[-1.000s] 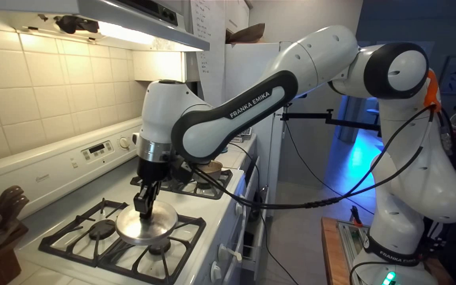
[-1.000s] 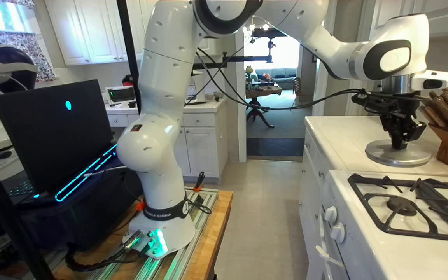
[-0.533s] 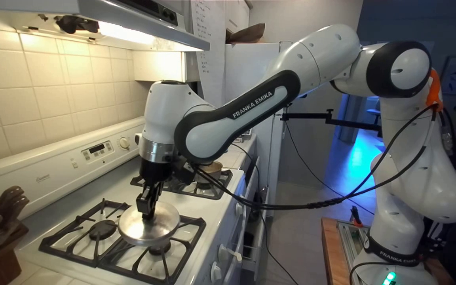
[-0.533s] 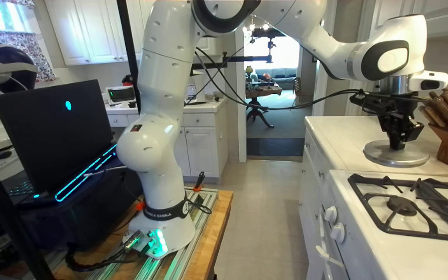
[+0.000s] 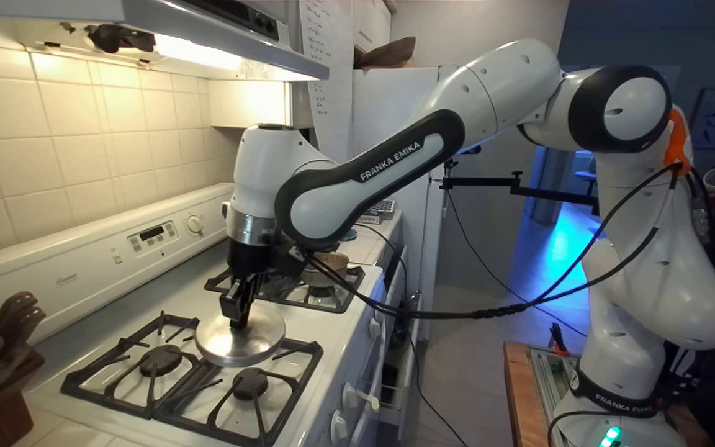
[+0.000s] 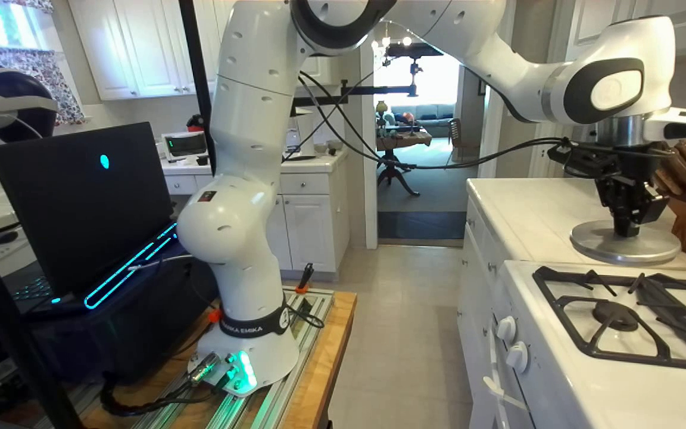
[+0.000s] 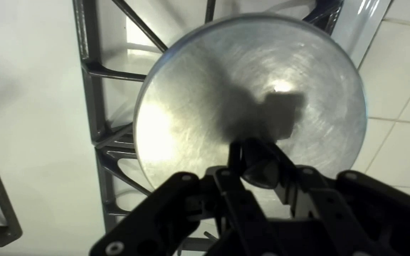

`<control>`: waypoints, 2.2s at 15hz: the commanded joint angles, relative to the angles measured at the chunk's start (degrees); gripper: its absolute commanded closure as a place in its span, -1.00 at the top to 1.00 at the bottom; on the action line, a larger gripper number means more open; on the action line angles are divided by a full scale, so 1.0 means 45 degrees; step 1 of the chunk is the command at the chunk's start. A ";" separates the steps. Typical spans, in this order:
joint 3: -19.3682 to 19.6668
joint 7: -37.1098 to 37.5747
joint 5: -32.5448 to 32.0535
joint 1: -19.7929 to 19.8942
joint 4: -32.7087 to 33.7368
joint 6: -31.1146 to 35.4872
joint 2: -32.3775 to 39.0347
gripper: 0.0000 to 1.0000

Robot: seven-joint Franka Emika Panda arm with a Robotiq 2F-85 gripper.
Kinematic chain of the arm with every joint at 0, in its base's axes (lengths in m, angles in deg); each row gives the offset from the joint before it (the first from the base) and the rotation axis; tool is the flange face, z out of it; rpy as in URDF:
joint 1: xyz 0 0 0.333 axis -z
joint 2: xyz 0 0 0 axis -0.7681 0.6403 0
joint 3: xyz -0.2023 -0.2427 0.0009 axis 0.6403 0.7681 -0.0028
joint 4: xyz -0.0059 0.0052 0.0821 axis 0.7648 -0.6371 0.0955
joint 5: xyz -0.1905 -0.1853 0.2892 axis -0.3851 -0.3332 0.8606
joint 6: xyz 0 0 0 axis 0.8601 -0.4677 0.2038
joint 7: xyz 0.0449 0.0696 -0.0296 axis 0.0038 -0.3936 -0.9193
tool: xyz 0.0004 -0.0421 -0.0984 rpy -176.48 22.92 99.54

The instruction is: Put the silver lid on the silver pot.

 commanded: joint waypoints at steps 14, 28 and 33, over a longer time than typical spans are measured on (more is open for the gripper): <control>0.1020 0.2820 0.0024 0.1336 -0.2164 0.0343 -0.2262 -0.88; 0.1213 0.3747 -0.0214 0.2178 -0.3354 0.0230 -0.3292 -0.53; 0.1265 0.3855 -0.0157 0.2233 -0.3232 0.0233 -0.3198 -0.88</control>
